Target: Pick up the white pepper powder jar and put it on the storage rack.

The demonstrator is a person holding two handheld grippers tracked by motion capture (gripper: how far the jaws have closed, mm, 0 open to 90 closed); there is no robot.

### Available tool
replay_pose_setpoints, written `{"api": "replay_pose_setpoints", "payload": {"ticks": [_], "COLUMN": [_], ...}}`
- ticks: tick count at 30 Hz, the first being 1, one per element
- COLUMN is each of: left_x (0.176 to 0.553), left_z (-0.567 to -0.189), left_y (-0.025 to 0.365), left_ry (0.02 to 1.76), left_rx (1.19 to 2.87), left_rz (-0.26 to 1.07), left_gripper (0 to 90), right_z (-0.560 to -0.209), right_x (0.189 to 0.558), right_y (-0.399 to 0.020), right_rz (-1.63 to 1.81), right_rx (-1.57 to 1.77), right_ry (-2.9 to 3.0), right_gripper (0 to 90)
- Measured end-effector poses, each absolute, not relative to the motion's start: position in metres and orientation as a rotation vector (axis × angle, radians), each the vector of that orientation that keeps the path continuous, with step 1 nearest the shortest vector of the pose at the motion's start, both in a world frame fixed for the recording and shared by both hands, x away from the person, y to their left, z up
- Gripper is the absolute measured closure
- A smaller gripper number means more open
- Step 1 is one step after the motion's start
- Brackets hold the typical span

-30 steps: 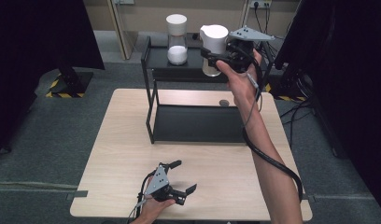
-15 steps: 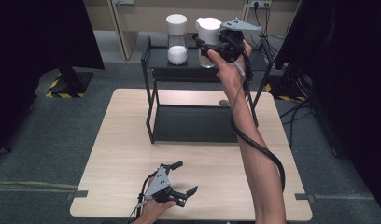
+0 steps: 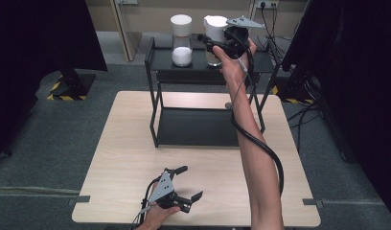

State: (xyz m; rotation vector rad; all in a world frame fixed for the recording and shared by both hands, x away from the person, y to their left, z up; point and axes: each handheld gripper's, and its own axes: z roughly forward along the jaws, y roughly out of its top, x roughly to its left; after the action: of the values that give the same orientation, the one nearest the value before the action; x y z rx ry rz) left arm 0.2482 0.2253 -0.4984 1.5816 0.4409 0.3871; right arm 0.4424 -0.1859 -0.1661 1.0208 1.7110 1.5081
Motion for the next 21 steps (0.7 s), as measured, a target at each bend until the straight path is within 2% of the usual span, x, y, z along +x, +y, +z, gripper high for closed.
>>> {"api": "replay_pose_setpoints", "payload": {"ticks": [21], "left_x": [0.2482], "left_z": [-0.4986], "left_y": [0.2253], "left_ry": [0.442], "left_rx": [1.584], "left_rz": [0.383], "left_gripper": [0.0], "right_z": [-0.1739], "right_x": [0.4480], "right_y": [-0.1839], "right_rz": [1.492], "right_rx": [1.034], "right_ry": [1.707], "right_gripper": [30.4]}}
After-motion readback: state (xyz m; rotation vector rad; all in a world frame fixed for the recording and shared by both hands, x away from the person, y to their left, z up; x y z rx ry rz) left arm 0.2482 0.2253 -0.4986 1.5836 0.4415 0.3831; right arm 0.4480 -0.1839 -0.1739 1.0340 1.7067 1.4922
